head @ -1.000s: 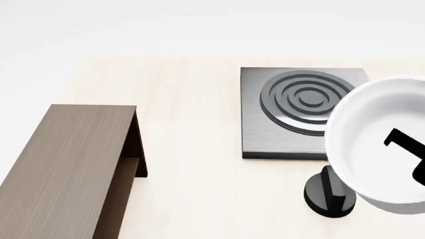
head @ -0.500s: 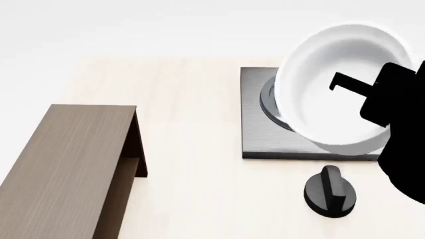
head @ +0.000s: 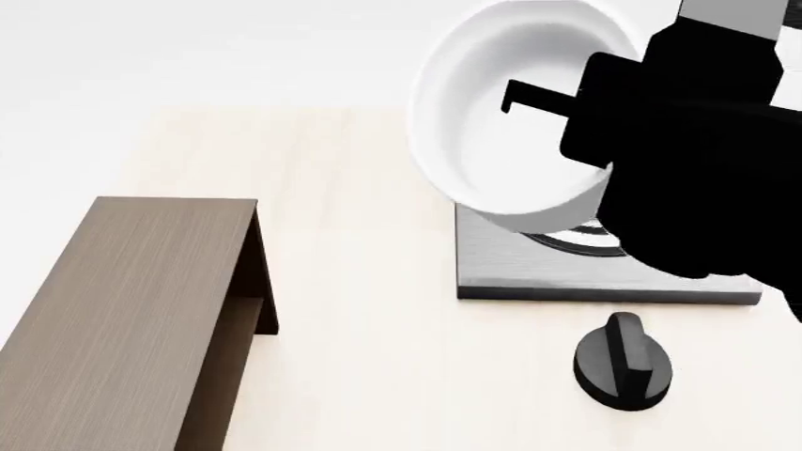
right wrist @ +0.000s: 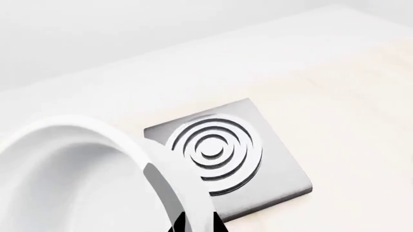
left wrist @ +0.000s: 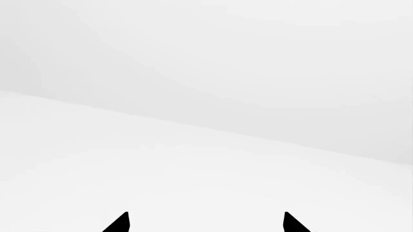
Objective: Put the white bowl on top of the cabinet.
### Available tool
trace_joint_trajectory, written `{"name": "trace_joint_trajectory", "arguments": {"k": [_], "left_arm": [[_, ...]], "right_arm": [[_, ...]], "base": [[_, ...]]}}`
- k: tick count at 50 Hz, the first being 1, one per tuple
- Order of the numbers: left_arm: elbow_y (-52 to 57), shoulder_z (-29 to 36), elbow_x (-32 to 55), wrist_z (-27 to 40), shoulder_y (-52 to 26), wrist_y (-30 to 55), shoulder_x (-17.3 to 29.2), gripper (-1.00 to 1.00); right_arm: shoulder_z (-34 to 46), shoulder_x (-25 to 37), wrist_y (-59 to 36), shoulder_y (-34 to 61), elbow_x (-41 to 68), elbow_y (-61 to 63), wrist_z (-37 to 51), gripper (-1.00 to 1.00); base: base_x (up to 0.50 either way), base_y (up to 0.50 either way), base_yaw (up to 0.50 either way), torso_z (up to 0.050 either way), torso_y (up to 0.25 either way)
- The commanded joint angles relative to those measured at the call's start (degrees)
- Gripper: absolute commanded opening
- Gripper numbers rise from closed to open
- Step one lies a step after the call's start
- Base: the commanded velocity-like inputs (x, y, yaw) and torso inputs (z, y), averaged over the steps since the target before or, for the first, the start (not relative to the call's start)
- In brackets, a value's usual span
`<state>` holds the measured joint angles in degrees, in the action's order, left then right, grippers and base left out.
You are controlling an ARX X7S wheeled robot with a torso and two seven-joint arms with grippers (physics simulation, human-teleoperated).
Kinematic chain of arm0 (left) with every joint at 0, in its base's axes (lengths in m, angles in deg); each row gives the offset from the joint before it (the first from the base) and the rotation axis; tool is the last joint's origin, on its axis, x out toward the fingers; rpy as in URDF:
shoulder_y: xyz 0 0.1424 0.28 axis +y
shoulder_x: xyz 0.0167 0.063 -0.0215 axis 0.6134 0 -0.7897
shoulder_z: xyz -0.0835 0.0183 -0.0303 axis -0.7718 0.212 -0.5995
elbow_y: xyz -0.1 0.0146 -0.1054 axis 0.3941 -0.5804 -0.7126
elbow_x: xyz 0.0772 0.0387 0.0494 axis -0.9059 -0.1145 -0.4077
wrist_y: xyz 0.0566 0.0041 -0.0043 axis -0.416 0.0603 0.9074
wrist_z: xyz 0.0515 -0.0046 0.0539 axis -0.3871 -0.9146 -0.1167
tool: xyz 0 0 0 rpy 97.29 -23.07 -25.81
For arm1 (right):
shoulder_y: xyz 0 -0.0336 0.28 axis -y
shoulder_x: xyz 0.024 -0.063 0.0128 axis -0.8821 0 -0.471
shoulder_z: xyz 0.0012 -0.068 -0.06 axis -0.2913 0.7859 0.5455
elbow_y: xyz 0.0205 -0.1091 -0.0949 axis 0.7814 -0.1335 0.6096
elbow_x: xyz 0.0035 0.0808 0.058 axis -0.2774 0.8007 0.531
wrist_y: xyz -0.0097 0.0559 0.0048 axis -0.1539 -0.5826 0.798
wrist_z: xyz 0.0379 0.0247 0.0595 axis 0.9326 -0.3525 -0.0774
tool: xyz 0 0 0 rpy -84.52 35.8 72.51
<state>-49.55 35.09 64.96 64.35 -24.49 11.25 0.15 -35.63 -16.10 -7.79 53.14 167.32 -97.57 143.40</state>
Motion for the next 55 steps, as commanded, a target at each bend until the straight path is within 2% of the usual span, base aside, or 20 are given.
{"name": "trace_joint_trajectory", "arguments": {"k": [1, 36, 55], "left_arm": [[-0.1, 0.0, 0.2, -0.1, 0.0, -0.1, 0.0, 1.0], [-0.3, 0.3, 0.3, -0.1, -0.3, -0.1, 0.2, 1.0], [-0.5, 0.5, 0.4, -0.3, -0.3, -0.3, 0.2, 1.0]], "right_arm": [[1.1, -5.6, -0.2, 3.1, -3.4, -4.8, -5.8, -1.0], [3.4, -18.3, 3.3, 3.8, -6.4, -12.1, -20.4, -1.0], [5.0, -24.7, 4.0, 3.2, -6.4, -13.6, -24.8, -1.0]], "base": [[0.0, 0.0, 0.0, 0.0, 0.0], [0.0, 0.0, 0.0, 0.001, 0.001], [0.0, 0.0, 0.0, 0.0, 0.001]]}}
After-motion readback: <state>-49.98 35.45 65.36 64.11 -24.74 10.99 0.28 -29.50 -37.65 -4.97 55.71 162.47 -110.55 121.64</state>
